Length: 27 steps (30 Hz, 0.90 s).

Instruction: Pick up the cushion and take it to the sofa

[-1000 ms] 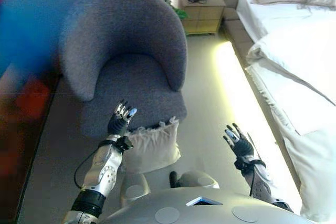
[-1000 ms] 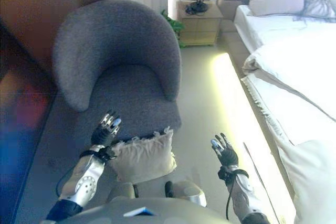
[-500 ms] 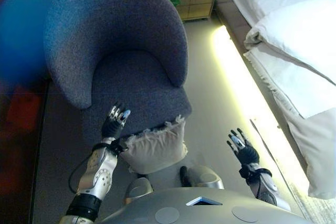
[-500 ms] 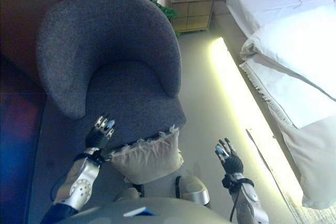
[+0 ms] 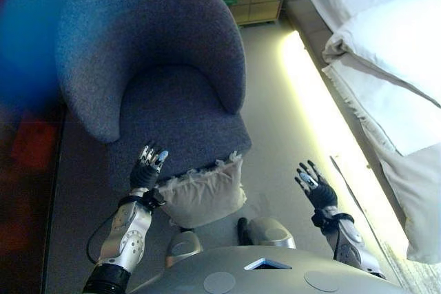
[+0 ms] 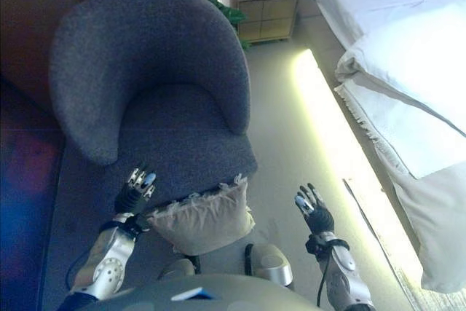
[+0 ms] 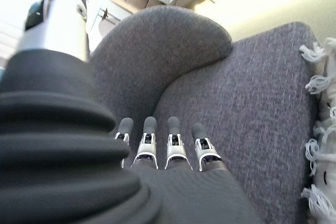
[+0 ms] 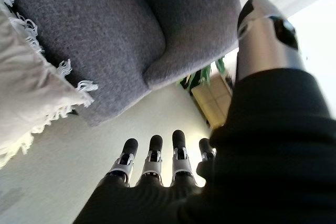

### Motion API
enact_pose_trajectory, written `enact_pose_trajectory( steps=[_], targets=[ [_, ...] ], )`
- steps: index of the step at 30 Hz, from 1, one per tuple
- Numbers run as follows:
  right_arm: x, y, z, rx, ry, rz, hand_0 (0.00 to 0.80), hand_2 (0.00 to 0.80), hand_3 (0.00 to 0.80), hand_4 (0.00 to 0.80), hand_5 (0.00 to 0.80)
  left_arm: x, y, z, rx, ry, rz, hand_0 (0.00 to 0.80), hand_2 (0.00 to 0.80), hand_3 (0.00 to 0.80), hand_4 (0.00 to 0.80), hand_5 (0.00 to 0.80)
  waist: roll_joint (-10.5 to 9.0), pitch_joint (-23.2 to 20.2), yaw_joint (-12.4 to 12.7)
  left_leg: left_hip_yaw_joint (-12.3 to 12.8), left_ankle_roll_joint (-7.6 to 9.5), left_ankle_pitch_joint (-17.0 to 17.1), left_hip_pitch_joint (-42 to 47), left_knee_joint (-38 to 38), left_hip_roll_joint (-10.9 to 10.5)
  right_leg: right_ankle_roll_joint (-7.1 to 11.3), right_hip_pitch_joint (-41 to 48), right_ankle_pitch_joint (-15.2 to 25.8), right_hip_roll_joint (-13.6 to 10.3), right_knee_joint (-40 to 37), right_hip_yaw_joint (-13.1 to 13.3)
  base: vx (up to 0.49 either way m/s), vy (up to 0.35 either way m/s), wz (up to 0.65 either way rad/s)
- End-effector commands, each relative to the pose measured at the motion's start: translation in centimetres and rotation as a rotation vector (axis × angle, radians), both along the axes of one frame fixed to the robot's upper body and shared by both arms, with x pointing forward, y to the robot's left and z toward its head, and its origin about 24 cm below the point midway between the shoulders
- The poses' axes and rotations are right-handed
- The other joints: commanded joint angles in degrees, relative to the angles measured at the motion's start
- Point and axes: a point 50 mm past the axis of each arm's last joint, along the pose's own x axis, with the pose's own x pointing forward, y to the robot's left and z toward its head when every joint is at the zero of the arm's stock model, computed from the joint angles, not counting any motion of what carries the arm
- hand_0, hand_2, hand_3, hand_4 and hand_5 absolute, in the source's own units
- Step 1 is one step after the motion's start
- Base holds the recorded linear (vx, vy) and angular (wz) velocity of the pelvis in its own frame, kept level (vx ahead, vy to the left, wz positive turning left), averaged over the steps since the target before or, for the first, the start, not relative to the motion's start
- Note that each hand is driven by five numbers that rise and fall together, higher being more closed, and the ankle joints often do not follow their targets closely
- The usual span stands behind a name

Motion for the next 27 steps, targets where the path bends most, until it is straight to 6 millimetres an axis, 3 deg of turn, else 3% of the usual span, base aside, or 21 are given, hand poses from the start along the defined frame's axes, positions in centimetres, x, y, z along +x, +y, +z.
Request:
enact_pose_trajectory(
  steps=[1,3,5,7,11,12,14,16,18,20,21,23,25,27],
  targets=[
    [2.5,0.0,2.7,-0.042,-0.174,0.016,0.0,0.0,0.0,0.0,0.0,1.9,0.8,2.0,0.055,-0.127,-0.013,0.0,0.0,0.0,0.0,0.0,-1.06,1.27,-0.49,2.74,1.12,-3.93,-0.85,10.43,0.13,5.22,1.27,6.03,-4.1,-5.6,-2.65,-0.122,0.067,0.33],
    [2.4,-0.1,2.7,-0.045,-0.175,-0.002,0.0,0.0,0.0,0.0,0.0,2.1,0.6,1.9,0.021,-0.131,-0.015,0.0,0.0,0.0,0.0,0.0,-0.96,1.62,-0.75,3.64,0.9,-3.68,-1.39,12.21,-0.14,5.46,1.87,6.36,-4.49,-5.89,-3.05,-0.08,0.119,0.34],
    [2.3,0.0,2.7,-0.046,-0.176,-0.015,0.0,0.0,0.0,0.0,0.0,2.1,0.3,1.7,-0.007,-0.126,-0.016,0.0,0.0,0.0,0.0,0.0,-0.89,1.4,-1.15,5.41,1.76,-4.5,-0.27,9.33,-0.55,6.14,2.16,6.65,-5.03,-6.13,-3.69,-0.073,0.181,0.27],
    [2.6,0.3,2.9,-0.036,-0.183,-0.018,0.0,0.0,0.0,0.0,0.0,2.3,-0.1,1.7,-0.01,-0.123,-0.021,0.0,0.0,0.0,0.0,0.0,-0.8,1.42,-0.97,4.61,2.52,-5.17,0.07,7.37,-1.65,6.79,1.67,6.65,-5.71,-5.34,-3.97,-0.106,0.191,0.28],
    [3.1,1.4,2.7,-0.005,-0.191,-0.016,0.0,0.0,0.0,0.0,0.0,2.8,0.2,1.8,0.022,-0.123,-0.029,0.0,0.0,0.0,0.0,0.0,-0.76,2.82,0.67,4.8,5.42,-6.07,0.52,4.67,-3.69,9.71,-3.93,9.23,-9.7,8.13,-7.37,-0.123,0.164,0.15],
    [3.1,1.7,2.6,-0.001,-0.18,-0.019,0.0,0.0,0.0,0.0,0.0,2.7,0.5,1.5,0.024,-0.109,-0.028,0.0,0.0,0.0,0.0,0.0,-0.74,3.23,1.16,4.63,5.77,-6.32,0.73,4.78,-3.75,9.92,-5.34,11.08,-11.36,12.17,-6.7,-0.016,0.116,0.03],
    [2.6,1.9,2.4,-0.008,-0.166,-0.016,0.0,0.0,0.0,0.0,0.0,2.5,0.9,1.3,0.032,-0.097,-0.041,0.0,0.0,0.0,0.0,0.0,-0.81,3.48,1.27,3.09,6.17,-6.92,0.77,5.12,-4.15,9.4,-5.77,12.01,-11.78,14.77,-3.12,0.066,0.043,0.18],
    [1.9,1.6,1.9,-0.009,-0.149,-0.032,0.0,0.0,0.0,0.0,0.0,2.5,1.0,1.2,0.052,-0.085,-0.075,0.0,0.0,0.0,0.0,0.0,-1.08,2.93,1.55,0.25,6.33,-7.46,-0.43,6.23,-4.9,9.29,-5.05,13.88,-12.28,12.81,-0.02,0.119,-0.065,0.59],
    [1.6,1.5,1.4,-0.013,-0.13,-0.026,0.0,0.0,0.0,0.0,0.0,2.8,0.9,1.3,0.075,-0.083,-0.107,0.0,0.0,0.0,0.0,0.0,-2.28,2.58,2.24,-2.56,5.72,-8.43,-1.9,9.02,-5.42,10.36,-2.15,16.42,-14.92,6.8,2.34,0.189,-0.204,0.91],
    [1.5,1.3,1.4,-0.013,-0.131,-0.024,0.0,0.0,0.0,0.0,0.0,2.6,0.9,1.6,0.086,-0.094,-0.152,0.0,0.0,0.0,0.0,0.0,-3.49,2.62,3.14,-4.44,4.34,-9.38,-3.19,12.01,-4.85,11.41,1.41,17.29,-18.04,-1.59,2.85,0.197,-0.288,0.81],
    [1.6,1.2,1.6,-0.009,-0.141,-0.018,0.0,0.0,0.0,0.0,0.0,2.5,0.7,1.8,0.09,-0.105,-0.185,0.0,0.0,0.0,0.0,0.0,-4.22,2.73,3.74,-5.47,2.96,-10.28,-4.26,14.06,-3.59,12.69,2.76,17.9,-19.6,-7.24,4.28,0.203,-0.286,0.6],
    [1.9,1.0,1.8,-0.006,-0.144,-0.01,0.0,0.0,0.0,0.0,0.0,2.2,0.7,1.8,0.087,-0.107,-0.198,0.0,0.0,0.0,0.0,0.0,-4.47,2.92,3.91,-6.29,1.93,-11.03,-4.85,15.49,-1.88,13.87,3.79,18.33,-19.77,-10.69,5.68,0.188,-0.267,0.48],
    [2.6,1.0,2.2,-0.002,-0.146,0.026,0.0,0.0,0.0,0.0,0.0,2.3,1.2,2.1,0.088,-0.118,-0.193,0.0,0.0,0.0,0.0,0.0,-4.87,3.07,4.09,-7.67,0.64,-11.13,-5.39,16.43,0.82,15.04,3.75,18.05,-18.3,-12.09,8.45,0.177,-0.308,0.67],
    [3.2,1.5,2.4,-0.001,-0.146,0.091,0.0,0.0,0.0,0.0,0.0,2.2,1.8,2.5,0.087,-0.126,-0.148,0.0,0.0,0.0,0.0,0.0,-5.53,2.78,5.38,-7.97,-0.29,-10.27,-5.65,16.09,3.35,15.34,4.22,15.2,-16.91,-11.45,5.53,0.11,-0.313,0.57]
  ],
)
